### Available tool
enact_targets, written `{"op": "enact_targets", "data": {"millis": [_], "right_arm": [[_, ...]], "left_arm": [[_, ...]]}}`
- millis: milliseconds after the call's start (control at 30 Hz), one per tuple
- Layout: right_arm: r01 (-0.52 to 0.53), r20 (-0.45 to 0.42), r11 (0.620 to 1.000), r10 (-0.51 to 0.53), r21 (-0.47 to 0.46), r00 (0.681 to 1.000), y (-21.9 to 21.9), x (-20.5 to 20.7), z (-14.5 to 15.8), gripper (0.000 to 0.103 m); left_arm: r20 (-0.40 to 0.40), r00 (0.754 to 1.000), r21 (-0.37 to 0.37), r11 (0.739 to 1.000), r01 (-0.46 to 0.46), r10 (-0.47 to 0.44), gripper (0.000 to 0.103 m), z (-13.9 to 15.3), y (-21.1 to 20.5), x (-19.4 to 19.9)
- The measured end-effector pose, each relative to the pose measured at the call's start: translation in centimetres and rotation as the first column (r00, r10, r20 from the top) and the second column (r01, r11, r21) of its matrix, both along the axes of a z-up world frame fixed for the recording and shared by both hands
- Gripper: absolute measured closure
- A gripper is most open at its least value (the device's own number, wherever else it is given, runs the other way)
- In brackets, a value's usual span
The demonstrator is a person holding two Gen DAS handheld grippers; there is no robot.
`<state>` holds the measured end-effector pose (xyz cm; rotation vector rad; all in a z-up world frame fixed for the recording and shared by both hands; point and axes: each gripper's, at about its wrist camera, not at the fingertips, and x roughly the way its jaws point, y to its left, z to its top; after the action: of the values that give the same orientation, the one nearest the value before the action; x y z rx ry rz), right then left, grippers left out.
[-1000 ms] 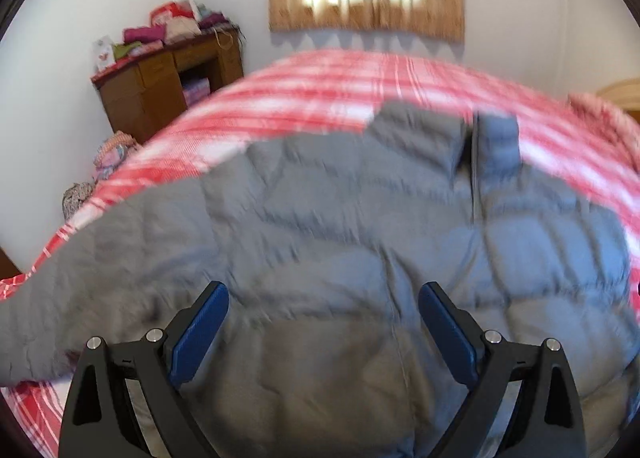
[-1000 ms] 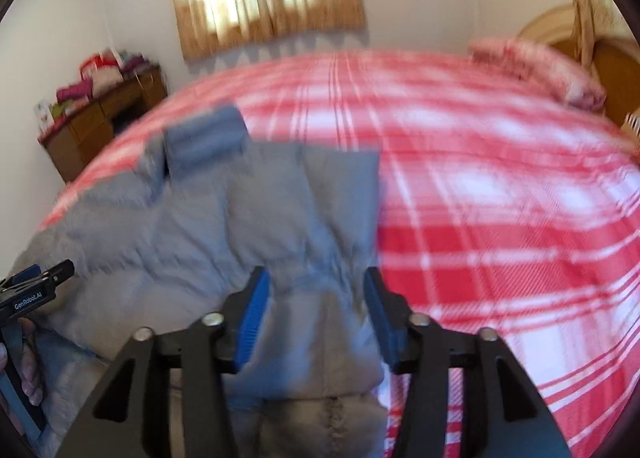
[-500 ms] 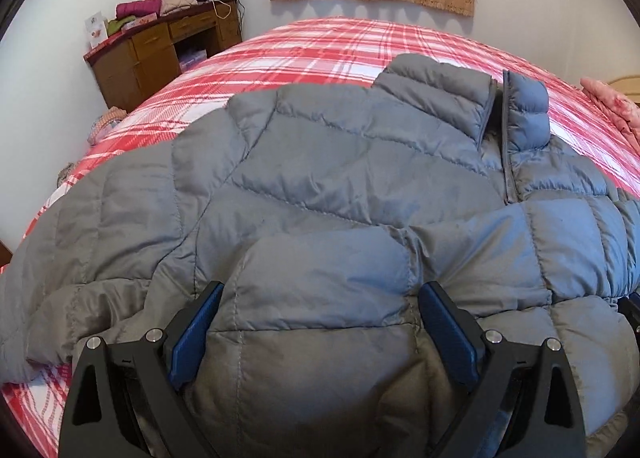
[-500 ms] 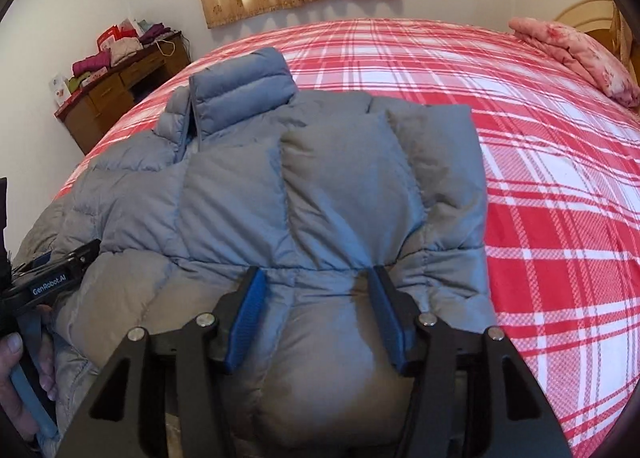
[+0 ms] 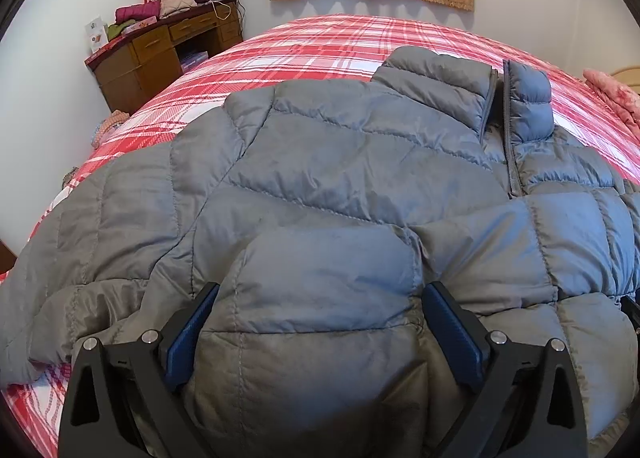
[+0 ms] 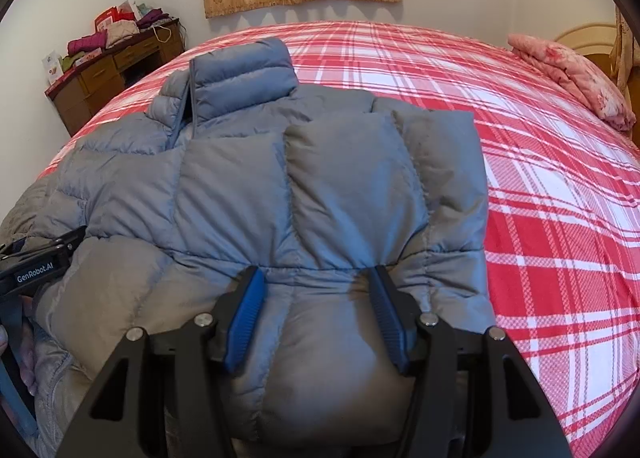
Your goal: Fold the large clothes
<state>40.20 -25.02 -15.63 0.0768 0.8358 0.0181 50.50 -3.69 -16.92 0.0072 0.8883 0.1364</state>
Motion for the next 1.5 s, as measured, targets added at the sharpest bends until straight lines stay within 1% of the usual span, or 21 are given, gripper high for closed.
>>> {"op": "enact_targets", "data": {"millis": [333, 367, 400, 467, 533, 600, 667, 733, 800, 833, 900, 1033, 1133, 1200, 1233, 1267, 1300, 1333, 1367, 1400, 1500], "right_arm": [[0.0, -0.003, 1.0, 0.0, -0.016, 1.0, 0.3, 0.1, -0.1, 0.043], [-0.01, -0.006, 1.0, 0.01, -0.014, 1.0, 0.4, 0.1, -0.1, 0.039], [-0.025, -0.007, 1.0, 0.025, 0.002, 1.0, 0.4, 0.1, 0.0, 0.03], [-0.06, 0.008, 0.997, 0.06, 0.043, 0.998, -0.1, -0.6, 0.6, 0.018], [-0.036, 0.033, 0.999, 0.036, 0.005, 0.999, -0.3, -2.1, 1.6, 0.017], [-0.033, 0.068, 0.999, 0.033, -0.006, 0.997, -0.7, -3.9, 2.6, 0.016], [-0.047, 0.089, 0.999, 0.046, 0.004, 0.995, -1.1, -5.8, 3.5, 0.012], [-0.064, 0.105, 0.998, 0.063, 0.002, 0.992, -1.2, -7.1, 3.9, 0.011], [-0.085, 0.117, 0.996, 0.086, -0.019, 0.989, -0.9, -8.3, 4.1, 0.011], [-0.097, 0.122, 0.995, 0.1, -0.028, 0.988, -0.6, -8.6, 4.0, 0.011], [-0.125, 0.128, 0.991, 0.131, -0.053, 0.983, 0.0, -9.2, 3.8, 0.011], [-0.163, 0.125, 0.982, 0.175, -0.1, 0.977, 1.5, -9.8, 3.1, 0.011], [-0.176, 0.137, 0.978, 0.191, -0.114, 0.972, 2.2, -10.2, 3.2, 0.011], [-0.177, 0.15, 0.978, 0.193, -0.113, 0.97, 2.1, -10.6, 3.4, 0.011], [-0.175, 0.155, 0.978, 0.192, -0.113, 0.969, 2.0, -10.8, 3.5, 0.011], [-0.171, 0.158, 0.979, 0.188, -0.114, 0.969, 1.8, -11.1, 3.6, 0.011], [-0.167, 0.162, 0.979, 0.184, -0.115, 0.97, 1.6, -11.4, 3.6, 0.011], [-0.159, 0.165, 0.98, 0.177, -0.116, 0.97, 1.3, -11.5, 3.6, 0.011], [-0.15, 0.167, 0.982, 0.168, -0.117, 0.971, 0.9, -11.7, 3.6, 0.011], [-0.141, 0.169, 0.983, 0.159, -0.116, 0.973, 0.5, -11.7, 3.6, 0.011], [-0.103, 0.173, 0.989, 0.12, -0.104, 0.978, -0.8, -11.9, 3.4, 0.011]], "left_arm": [[-0.032, 0.999, -0.043, 0.999, 0.008, -0.01, 0.001, -0.1, 0.4, 0.9], [-0.045, 0.999, -0.038, 0.999, 0.019, -0.021, 0.001, 0.1, 0.4, 0.9], [-0.054, 0.998, -0.022, 0.999, 0.029, -0.031, 0.001, 0.5, 0.4, 0.8], [-0.002, 0.999, 0.018, 0.999, 0.039, -0.039, 0.001, 2.8, 1.1, -0.8], [0.073, 0.996, 0.019, 0.998, 0.053, -0.054, 0.001, 5.4, 2.7, -2.9], [0.119, 0.992, 0.058, 0.997, 0.046, -0.052, 0.001, 7.6, 5.6, -5.4], [0.135, 0.991, 0.096, 0.995, 0.01, -0.023, 0.001, 8.5, 9.1, -7.5], [0.119, 0.991, 0.151, 0.985, -0.084, 0.067, 0.001, 8.4, 14.1, -9.6], [0.099, 0.982, 0.165, 0.97, -0.177, 0.162, 0.001, 7.9, 19.1, -11.5], [0.097, 0.974, 0.175, 0.96, -0.22, 0.205, 0.001, 7.8, 21.1, -12.3], [0.085, 0.946, 0.188, 0.927, -0.325, 0.314, 0.001, 7.4, 26.2, -14.4], [0.037, 0.891, 0.109, 0.885, -0.453, 0.452, 0.001, 6.3, 33.2, -17.2], [-0.037, 0.875, 0.017, 0.876, -0.483, 0.483, 0.001, 4.3, 35.7, -17.2], [-0.074, 0.872, -0.036, 0.873, -0.486, 0.483, 0.003, 3.0, 36.1, -17.1], [-0.078, 0.877, -0.06, 0.876, -0.479, 0.475, 0.018, 2.6, 36.0, -17.1], [-0.077, 0.88, -0.06, 0.879, -0.473, 0.469, 0.028, 2.5, 35.6, -17.1], [-0.067, 0.885, -0.04, 0.885, -0.465, 0.462, 0.042, 2.6, 35.2, -17.1], [-0.043, 0.896, -0.013, 0.896, -0.443, 0.442, 0.063, 3.1, 34.5, -17.0], [-0.028, 0.902, -0.005, 0.902, -0.432, 0.432, 0.073, 3.5, 34.1, -17.2], [0.002, 0.903, 0.014, 0.903, -0.429, 0.429, 0.08, 4.4, 33.6, -17.6], [0.139, 0.91, 0.098, 0.909, -0.405, 0.391, 0.084, 8.5, 30.8, -18.1]]}}
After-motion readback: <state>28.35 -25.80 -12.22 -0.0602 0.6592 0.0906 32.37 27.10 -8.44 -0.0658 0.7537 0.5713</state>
